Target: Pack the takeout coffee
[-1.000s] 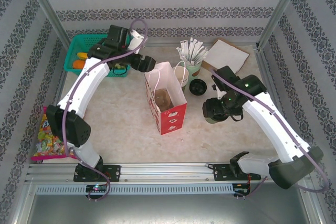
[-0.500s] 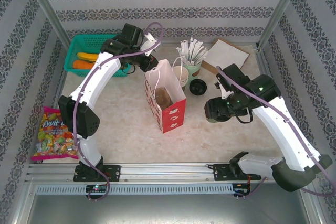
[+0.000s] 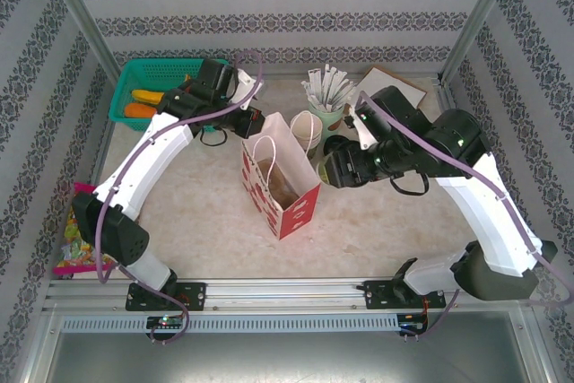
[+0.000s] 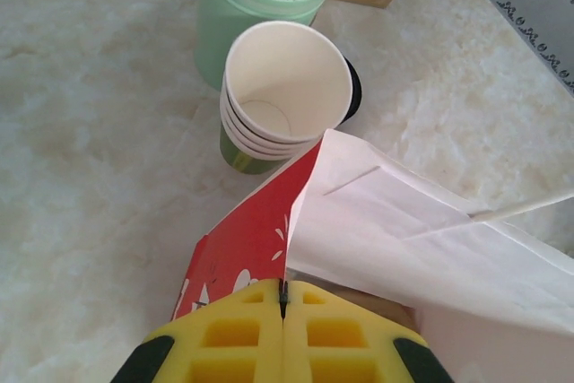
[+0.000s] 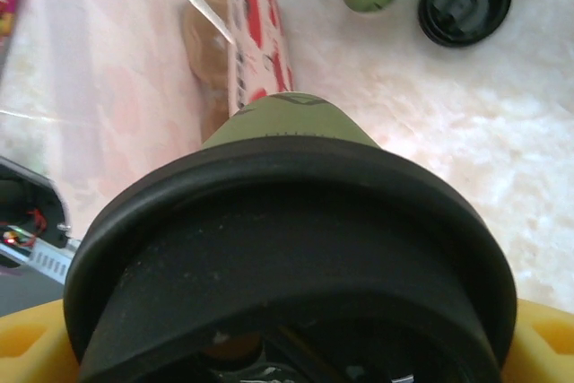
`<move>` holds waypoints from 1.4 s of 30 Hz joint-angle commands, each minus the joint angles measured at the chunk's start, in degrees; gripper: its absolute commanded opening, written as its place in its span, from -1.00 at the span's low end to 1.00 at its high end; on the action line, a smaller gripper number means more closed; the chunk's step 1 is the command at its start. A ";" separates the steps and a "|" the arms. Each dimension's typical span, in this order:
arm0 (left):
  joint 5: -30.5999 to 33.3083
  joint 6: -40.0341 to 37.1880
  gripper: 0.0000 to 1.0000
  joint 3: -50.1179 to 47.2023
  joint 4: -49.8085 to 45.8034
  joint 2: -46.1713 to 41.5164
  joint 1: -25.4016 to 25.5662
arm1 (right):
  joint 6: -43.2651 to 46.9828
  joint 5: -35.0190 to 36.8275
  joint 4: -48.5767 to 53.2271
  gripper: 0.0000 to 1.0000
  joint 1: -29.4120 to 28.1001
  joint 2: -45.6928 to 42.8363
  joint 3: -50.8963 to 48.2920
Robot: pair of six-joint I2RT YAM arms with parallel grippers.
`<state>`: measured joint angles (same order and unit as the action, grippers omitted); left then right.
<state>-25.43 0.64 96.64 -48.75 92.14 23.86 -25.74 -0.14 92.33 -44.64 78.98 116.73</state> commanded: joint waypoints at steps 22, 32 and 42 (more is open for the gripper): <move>0.57 10.10 0.11 -3.31 4.08 -5.17 1.35 | -2.62 2.10 0.93 0.40 -10.88 11.56 9.18; 6.66 11.31 0.68 -7.16 6.93 -12.20 1.25 | -3.33 0.78 -3.72 0.40 -11.12 15.02 6.49; -4.56 18.70 0.68 -9.76 5.70 -17.58 1.41 | -1.96 -0.30 -3.21 0.40 -11.07 19.87 9.36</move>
<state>-23.18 16.12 88.84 -44.01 75.40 24.71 -28.29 0.47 89.43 -55.37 98.26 124.03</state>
